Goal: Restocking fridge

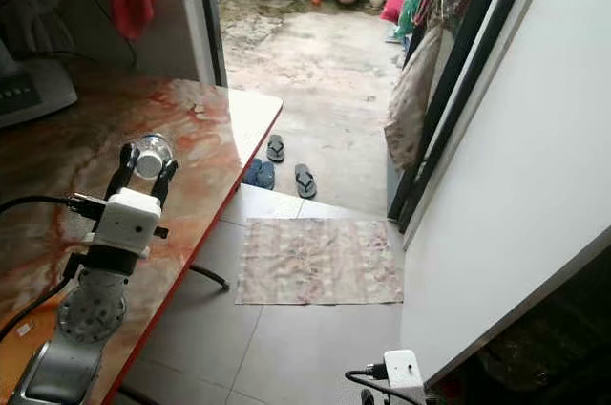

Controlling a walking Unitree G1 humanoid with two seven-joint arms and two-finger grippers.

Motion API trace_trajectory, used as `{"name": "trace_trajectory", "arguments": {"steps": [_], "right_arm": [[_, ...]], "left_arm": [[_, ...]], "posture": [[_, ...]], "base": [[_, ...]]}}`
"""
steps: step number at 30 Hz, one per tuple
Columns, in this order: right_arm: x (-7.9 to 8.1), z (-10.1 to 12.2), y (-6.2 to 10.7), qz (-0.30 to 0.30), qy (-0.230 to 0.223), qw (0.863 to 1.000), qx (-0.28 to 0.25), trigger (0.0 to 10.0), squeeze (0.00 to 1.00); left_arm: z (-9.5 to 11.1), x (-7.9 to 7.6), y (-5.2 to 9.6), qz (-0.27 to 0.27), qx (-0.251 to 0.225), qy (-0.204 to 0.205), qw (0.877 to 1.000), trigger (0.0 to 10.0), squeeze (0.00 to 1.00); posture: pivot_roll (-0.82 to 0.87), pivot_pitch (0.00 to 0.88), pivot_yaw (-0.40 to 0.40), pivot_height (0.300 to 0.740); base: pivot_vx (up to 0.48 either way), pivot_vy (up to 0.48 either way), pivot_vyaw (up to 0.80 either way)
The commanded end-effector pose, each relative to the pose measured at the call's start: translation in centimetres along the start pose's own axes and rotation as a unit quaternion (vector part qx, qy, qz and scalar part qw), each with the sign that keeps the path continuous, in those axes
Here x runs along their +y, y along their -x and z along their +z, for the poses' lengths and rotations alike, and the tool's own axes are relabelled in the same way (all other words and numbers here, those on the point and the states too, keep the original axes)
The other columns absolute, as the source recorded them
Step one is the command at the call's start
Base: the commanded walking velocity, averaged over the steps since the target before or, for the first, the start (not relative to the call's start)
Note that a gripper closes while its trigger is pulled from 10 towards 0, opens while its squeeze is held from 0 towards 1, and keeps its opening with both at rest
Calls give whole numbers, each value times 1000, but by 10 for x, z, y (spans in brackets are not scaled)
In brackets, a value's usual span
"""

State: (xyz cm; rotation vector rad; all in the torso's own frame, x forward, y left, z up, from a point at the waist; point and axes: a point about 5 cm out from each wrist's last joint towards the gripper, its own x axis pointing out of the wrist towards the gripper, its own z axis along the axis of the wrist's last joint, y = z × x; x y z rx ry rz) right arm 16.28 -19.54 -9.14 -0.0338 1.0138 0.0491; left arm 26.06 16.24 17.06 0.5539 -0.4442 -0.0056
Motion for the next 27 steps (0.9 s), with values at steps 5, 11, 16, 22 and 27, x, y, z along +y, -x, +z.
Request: {"name": "trace_trajectory", "arguments": {"steps": [5,11,16,22,27], "right_arm": [[-1,0,0,-1,-2,1000,1,10000,0],[-1,0,0,0,0,1000,2,10000,0],[0,0,0,0,-1,1000,1,10000,0],[0,0,0,1,-1,1000,2,10000,0],[0,0,0,1,-1,1000,2,10000,0]], "left_arm": [[8,0,-2,-4,-21,1,1000,10000,0],[7,0,-2,-7,-16,-5,1000,10000,0],[8,-1,-2,-9,-20,-3,1000,10000,0],[8,0,-3,-5,-21,0,1000,10000,0],[8,-1,-2,-9,-21,2,1000,10000,0]], "posture": [[115,0,-13,740],[118,0,-14,740],[117,0,-13,740],[118,0,-13,740],[117,0,-12,740]], "base": [[0,0,-775],[0,0,-775],[0,0,-775],[0,0,-775],[0,0,-775]]}}
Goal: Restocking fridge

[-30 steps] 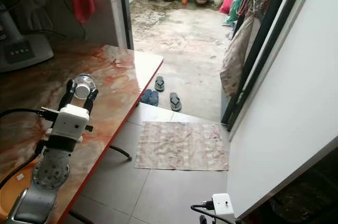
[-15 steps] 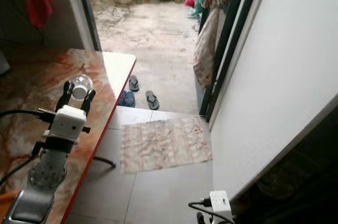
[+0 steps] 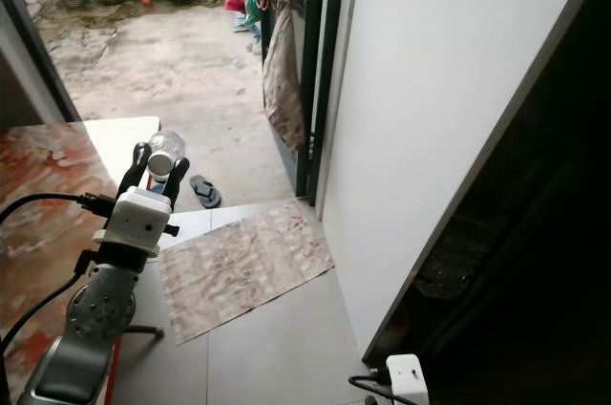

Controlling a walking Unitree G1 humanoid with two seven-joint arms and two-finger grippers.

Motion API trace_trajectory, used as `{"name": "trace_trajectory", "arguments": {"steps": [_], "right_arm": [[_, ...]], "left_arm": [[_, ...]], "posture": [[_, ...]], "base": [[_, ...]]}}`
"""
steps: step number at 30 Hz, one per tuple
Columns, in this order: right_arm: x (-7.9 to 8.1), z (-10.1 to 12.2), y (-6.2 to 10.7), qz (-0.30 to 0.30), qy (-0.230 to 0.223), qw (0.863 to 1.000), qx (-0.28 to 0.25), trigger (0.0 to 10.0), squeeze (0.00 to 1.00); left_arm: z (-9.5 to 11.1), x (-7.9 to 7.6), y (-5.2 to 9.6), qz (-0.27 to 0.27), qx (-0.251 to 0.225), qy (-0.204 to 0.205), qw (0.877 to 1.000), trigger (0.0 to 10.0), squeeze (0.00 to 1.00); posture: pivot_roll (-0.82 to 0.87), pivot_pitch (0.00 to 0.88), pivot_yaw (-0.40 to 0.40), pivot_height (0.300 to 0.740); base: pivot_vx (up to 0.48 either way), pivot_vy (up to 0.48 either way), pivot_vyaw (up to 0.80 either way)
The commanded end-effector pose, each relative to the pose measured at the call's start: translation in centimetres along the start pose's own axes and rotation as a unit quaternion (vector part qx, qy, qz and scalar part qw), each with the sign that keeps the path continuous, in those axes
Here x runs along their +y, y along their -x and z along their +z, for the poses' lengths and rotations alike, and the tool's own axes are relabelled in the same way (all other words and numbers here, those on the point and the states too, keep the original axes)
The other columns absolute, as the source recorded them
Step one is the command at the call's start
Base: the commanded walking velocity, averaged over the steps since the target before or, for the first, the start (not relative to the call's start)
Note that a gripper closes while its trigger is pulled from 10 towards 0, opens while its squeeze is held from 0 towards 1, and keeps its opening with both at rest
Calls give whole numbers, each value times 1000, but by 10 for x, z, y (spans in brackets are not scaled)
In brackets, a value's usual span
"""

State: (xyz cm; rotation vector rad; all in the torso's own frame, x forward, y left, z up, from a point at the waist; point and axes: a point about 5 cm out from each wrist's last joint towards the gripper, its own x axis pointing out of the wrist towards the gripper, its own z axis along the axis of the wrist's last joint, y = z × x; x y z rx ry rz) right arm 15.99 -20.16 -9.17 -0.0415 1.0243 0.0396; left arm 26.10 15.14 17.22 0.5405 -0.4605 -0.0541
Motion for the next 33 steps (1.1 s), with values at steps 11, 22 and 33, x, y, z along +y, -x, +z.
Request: {"name": "trace_trajectory", "arguments": {"steps": [11,22,33], "right_arm": [[7,3,-1,8,-2,1000,-3,10000,0],[7,2,-1,10,1,1000,0,10000,0],[7,1,-1,10,0,1000,1,10000,0]], "left_arm": [[3,6,1,3,-9,-7,1000,10000,0],[3,4,1,-5,-9,-3,1000,10000,0],[3,2,1,-11,-7,1,1000,10000,0]], "posture": [[118,0,-8,740],[121,0,-8,740],[123,0,-9,740]], "base": [[0,0,-775],[0,0,-775],[0,0,-775]]}}
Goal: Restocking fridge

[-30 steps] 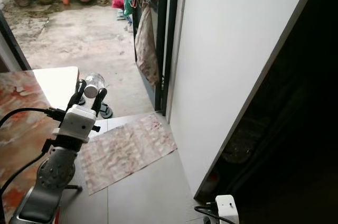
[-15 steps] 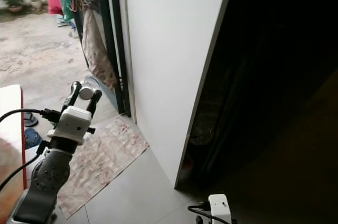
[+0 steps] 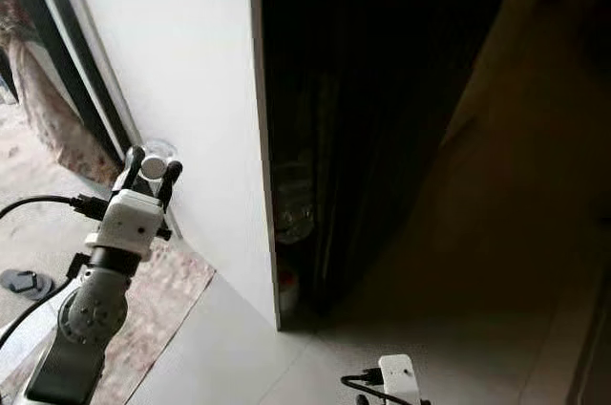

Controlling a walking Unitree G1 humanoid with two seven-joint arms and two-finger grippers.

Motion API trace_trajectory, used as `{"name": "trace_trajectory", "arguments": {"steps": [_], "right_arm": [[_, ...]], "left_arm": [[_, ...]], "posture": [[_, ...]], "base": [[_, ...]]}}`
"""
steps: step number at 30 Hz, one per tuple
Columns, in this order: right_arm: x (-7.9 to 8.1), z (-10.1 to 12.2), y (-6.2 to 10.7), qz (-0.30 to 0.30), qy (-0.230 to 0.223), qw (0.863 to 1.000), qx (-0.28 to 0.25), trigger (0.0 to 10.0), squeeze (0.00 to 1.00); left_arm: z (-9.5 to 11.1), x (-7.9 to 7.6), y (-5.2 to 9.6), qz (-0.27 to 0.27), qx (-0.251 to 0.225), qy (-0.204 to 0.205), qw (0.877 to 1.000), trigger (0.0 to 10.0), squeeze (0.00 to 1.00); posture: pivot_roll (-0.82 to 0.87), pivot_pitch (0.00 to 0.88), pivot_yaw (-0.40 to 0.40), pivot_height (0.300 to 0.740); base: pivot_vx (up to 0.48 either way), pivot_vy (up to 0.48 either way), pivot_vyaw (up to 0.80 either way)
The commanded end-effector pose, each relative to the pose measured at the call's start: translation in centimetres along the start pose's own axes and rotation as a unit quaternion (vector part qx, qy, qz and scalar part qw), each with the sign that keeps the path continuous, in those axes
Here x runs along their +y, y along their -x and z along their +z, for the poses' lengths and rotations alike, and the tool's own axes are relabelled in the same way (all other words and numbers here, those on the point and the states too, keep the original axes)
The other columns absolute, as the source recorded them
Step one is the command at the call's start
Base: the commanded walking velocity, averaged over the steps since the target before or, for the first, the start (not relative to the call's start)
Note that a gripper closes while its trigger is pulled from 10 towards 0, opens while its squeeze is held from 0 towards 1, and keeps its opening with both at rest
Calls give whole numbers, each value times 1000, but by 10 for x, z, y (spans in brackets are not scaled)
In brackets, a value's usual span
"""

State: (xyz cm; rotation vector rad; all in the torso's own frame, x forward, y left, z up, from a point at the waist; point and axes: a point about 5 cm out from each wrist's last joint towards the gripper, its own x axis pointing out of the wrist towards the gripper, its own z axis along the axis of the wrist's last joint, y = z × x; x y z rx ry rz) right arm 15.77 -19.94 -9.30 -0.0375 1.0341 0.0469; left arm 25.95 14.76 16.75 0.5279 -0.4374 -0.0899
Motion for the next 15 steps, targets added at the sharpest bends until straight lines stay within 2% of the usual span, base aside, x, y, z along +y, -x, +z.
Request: {"name": "trace_trajectory", "arguments": {"steps": [1,15], "right_arm": [[4,3,-1,6,1,1000,-4,10000,0],[5,4,-1,7,1,1000,-5,10000,0]], "left_arm": [[3,7,-1,6,-12,-9,1000,10000,0],[-1,4,0,-6,1,-3,1000,10000,0]], "posture": [[123,0,-9,740],[124,0,-9,740]], "base": [[0,0,-775],[0,0,-775]]}}
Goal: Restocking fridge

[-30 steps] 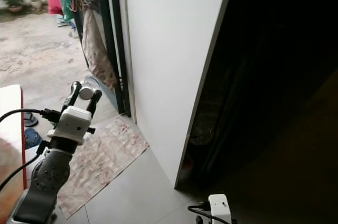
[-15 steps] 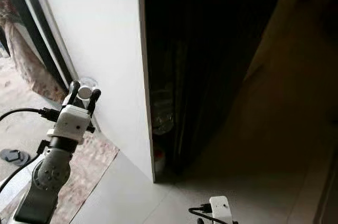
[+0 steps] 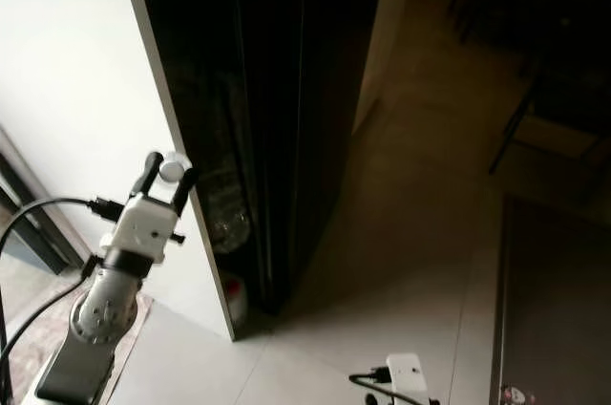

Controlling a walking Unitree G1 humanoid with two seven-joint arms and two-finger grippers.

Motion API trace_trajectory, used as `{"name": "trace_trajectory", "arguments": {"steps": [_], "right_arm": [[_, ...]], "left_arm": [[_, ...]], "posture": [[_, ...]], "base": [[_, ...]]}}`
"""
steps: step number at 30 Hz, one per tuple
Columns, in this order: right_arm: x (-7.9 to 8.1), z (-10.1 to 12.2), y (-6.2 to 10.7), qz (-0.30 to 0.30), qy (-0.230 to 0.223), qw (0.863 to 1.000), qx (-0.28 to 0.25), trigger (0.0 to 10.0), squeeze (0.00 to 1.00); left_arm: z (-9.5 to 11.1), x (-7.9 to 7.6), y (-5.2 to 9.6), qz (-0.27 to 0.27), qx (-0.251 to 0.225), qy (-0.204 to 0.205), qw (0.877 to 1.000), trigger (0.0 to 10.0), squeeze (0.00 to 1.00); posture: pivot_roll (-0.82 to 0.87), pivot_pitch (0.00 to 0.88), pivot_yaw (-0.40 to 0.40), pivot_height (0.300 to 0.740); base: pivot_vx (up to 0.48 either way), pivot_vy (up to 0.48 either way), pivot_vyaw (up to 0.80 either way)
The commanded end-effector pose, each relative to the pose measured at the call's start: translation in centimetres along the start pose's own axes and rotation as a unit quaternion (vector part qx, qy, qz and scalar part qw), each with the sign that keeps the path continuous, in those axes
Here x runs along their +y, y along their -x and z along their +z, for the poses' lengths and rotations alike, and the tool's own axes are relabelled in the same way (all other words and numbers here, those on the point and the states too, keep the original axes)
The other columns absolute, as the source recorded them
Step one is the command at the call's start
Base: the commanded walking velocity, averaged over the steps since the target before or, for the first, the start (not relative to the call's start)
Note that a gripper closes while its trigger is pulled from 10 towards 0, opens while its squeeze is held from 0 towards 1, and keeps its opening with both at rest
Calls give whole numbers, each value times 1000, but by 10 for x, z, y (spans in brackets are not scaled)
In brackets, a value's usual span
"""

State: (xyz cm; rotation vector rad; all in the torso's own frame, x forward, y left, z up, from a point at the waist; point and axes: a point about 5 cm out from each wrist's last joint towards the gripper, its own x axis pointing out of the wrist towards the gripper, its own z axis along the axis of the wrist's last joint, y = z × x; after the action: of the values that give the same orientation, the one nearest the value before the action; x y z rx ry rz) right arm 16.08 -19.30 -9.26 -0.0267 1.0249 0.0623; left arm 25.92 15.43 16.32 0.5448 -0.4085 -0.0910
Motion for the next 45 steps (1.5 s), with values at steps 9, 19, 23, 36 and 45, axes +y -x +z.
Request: {"name": "trace_trajectory", "arguments": {"steps": [9,19,23,36,45], "right_arm": [[2,3,-1,1,-5,1000,-10,10000,0],[2,4,-1,-1,-8,1000,-9,10000,0],[3,4,-1,0,-11,1000,-11,10000,0],[7,4,-2,2,-13,1000,-10,10000,0],[8,6,-2,-8,-26,999,-17,10000,0]], "left_arm": [[-26,17,7,83,78,52,992,10000,0],[-60,26,30,113,188,109,969,10000,0],[-87,6,45,7,284,142,948,10000,0],[-161,-11,78,-39,482,167,859,10000,0],[-179,-45,92,-109,525,216,816,10000,0]], "posture": [[111,0,5,740],[119,0,7,740],[113,0,13,740],[102,0,22,740],[63,0,34,740]], "base": [[0,0,-344],[0,0,0],[0,0,0],[0,0,0],[0,0,0]]}}
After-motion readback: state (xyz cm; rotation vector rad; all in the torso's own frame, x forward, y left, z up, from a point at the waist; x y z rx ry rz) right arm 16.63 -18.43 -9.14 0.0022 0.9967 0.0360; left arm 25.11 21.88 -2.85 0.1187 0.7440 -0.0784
